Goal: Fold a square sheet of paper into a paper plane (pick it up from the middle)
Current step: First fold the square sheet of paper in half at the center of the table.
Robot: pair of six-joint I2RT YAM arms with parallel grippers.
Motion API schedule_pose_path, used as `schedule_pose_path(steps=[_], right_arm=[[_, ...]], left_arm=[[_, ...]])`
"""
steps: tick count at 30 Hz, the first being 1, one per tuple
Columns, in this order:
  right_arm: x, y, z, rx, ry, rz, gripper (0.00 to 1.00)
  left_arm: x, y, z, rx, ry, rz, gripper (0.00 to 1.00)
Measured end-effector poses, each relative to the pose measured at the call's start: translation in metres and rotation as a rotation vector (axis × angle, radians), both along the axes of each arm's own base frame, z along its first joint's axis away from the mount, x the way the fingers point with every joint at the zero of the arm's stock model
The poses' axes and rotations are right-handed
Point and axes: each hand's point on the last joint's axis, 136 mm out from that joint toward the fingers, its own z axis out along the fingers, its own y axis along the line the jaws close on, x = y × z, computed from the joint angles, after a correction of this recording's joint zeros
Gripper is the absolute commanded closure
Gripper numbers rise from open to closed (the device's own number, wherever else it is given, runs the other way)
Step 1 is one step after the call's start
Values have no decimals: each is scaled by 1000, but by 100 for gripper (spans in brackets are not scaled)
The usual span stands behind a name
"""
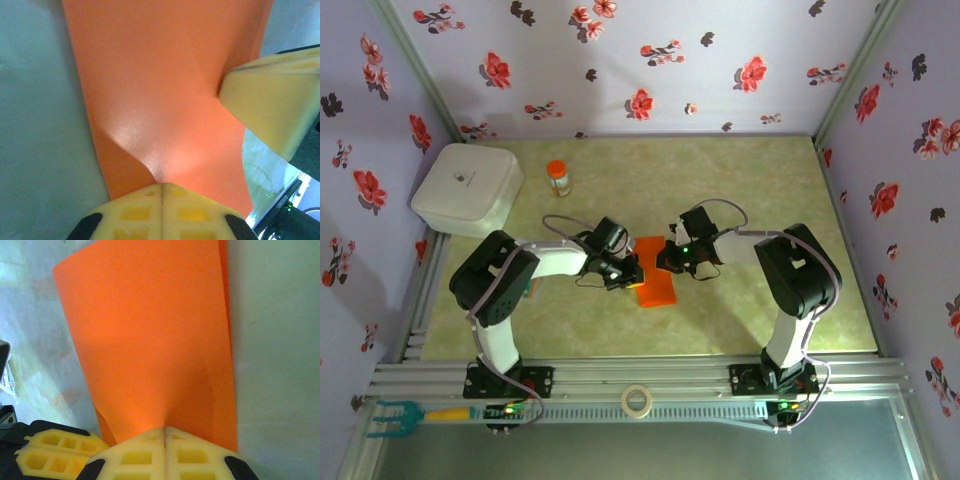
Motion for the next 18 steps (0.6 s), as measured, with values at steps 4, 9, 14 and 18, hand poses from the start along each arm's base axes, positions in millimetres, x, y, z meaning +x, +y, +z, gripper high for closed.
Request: schedule_pose_path(steps=[4,9,14,18], right_arm=[[0,0,0,1,-1,0,100],[0,0,0,1,-1,0,100],[0,0,0,1,-2,0,100],[0,0,0,1,-2,0,100]], left_arm=[[0,1,-1,7,-23,-23,100],[1,4,0,27,-38,-38,100],[-1,7,10,36,-33,-16,100],[0,-1,23,1,-48,-5,100]])
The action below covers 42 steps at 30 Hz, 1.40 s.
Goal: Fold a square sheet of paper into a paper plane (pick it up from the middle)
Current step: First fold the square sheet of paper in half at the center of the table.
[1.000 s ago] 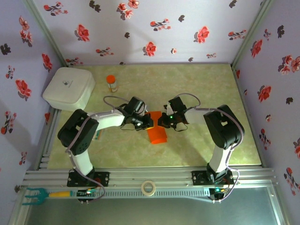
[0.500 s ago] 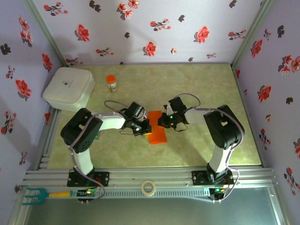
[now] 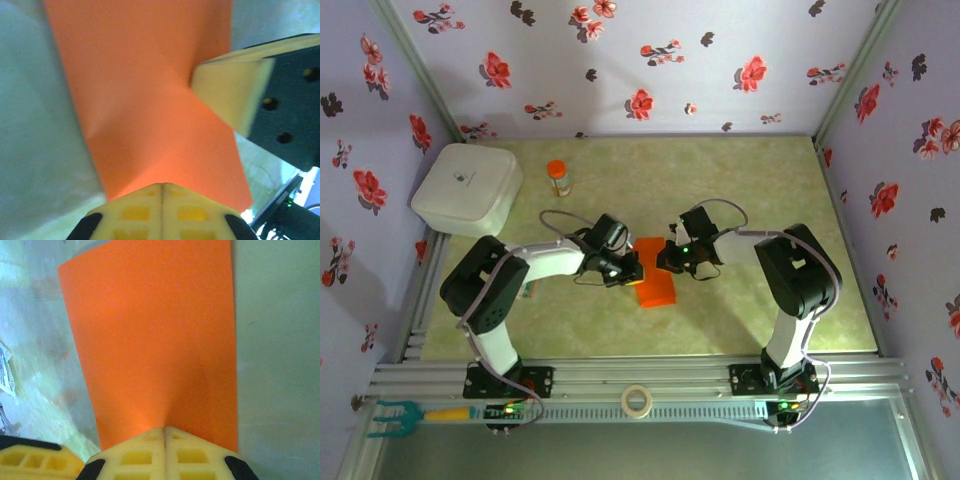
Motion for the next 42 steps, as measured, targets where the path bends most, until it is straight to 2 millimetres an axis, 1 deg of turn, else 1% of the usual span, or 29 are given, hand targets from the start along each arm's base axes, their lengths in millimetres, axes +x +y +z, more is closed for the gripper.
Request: schedule_pose_path(steps=[5,8,10,14,18,21,27,29,32,34,36,39,42], right_arm=[[0,0,0,0,0,0,100],[0,0,0,0,0,0,100],[0,0,0,0,0,0,100],[0,0,0,-1,3,0,100],[-1,0,0,-2,2,0,100],[-1,-1,0,-4,6,0,100],[-2,-2,0,-10,7,-3,100],[-2,-2,0,-12,6,-4,100],[-2,-3,0,-15,5,-6,100],[-1,-3,0,-17,5,-7,100],[-1,-3,0,-17,4,-7,100],[-1,-3,0,-17,4,-7,100],[-1,-3,0,-17,4,-7,100]], left_arm=[[-5,-9,4,-22,2,-13,100],[-8,-12,2,-30,2,-18,100],[-11,-10,-4,-25,9,-19,100],[-26,3,-24,5,45,-22,100],[-27,3,-24,-2,34,-26,100],[-29,5,-23,1,26,-31,100],[-40,10,-17,34,37,-46,100],[-39,6,-11,30,33,-53,100],[-32,-5,2,0,7,-51,100],[-27,-11,7,-21,-7,-46,100],[-25,-14,9,-33,-15,-44,100],[-26,-17,0,-33,-2,-39,100],[-35,-16,-14,-18,25,-48,100]])
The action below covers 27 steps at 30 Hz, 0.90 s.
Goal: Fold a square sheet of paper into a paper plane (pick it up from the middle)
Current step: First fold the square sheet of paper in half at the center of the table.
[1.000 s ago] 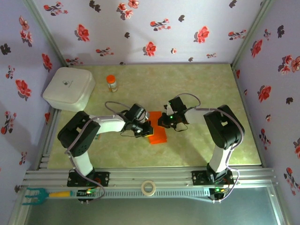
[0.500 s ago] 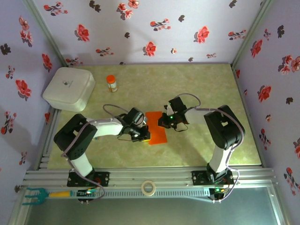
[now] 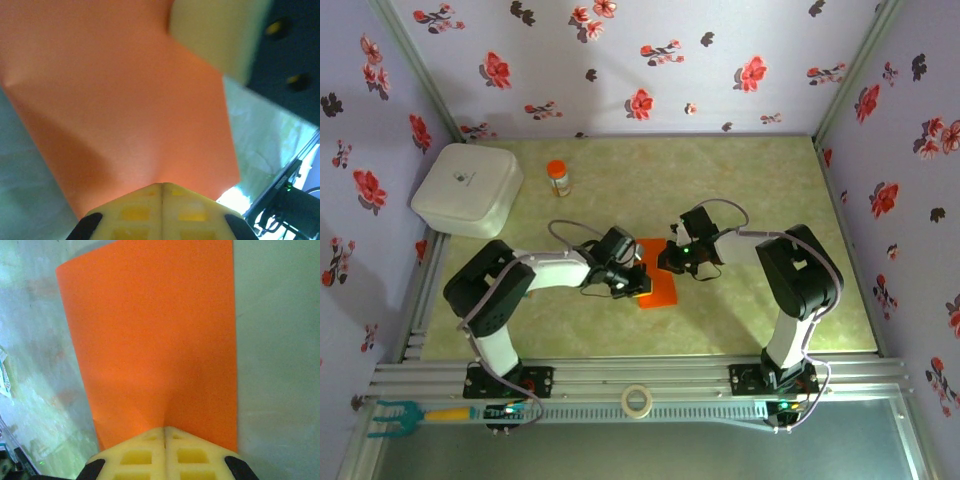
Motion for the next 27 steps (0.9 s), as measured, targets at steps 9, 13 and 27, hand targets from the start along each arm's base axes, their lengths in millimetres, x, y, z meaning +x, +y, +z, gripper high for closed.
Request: schedule_pose_path(steps=[9,13,27], right_arm=[[-1,-1,0,-1,1,0,100],[-2,-1,0,-1,1,0,100],[-2,-2,-1,-2,3,0,100]], left_arm=[[-13,3,-9,-9,-6,-18,100],[-21,5,-9,-18,-19,-29,100],[-37,9,-9,-41,-51,-50,100]])
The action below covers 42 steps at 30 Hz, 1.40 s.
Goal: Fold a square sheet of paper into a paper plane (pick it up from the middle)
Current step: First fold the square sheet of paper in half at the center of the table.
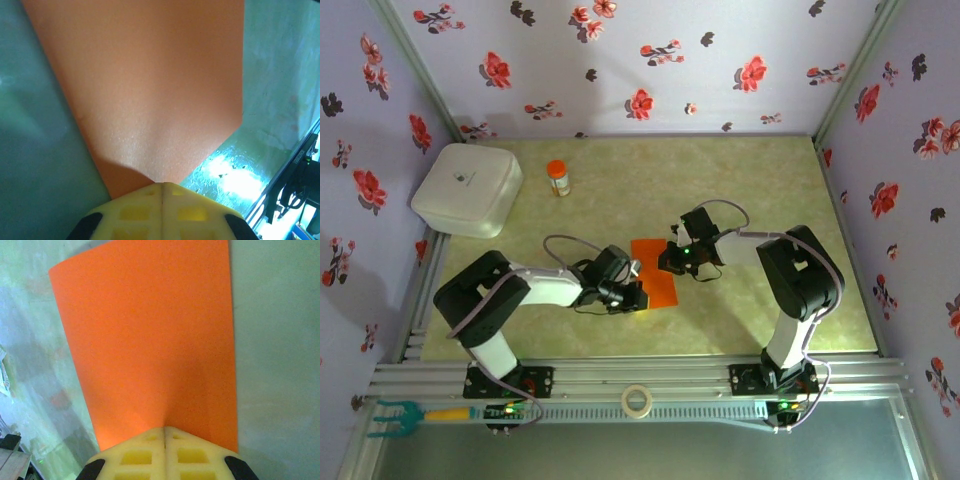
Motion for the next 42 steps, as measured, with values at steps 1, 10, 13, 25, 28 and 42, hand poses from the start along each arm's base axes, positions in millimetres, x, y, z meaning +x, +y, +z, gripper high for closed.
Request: schedule_pose_path(steps=[1,10,13,25,28,42], right_arm=[[0,0,0,0,0,0,100],[0,0,0,1,-1,0,100],[0,0,1,1,-2,0,100],[0,-1,1,-2,-4,-2,100],[0,-1,1,-2,-4,-2,100],[0,-1,0,-3,-3,-2,100]], left_arm=[[-2,0,0,1,1,-3,100],[0,-2,31,-52,-5,-1,99],[23,-5,47,-89,-35,40,98],[60,-5,11,-46,17,109,98],[55,-1,1,-42,38,109,98],[40,8,1,-49,33,80,96]])
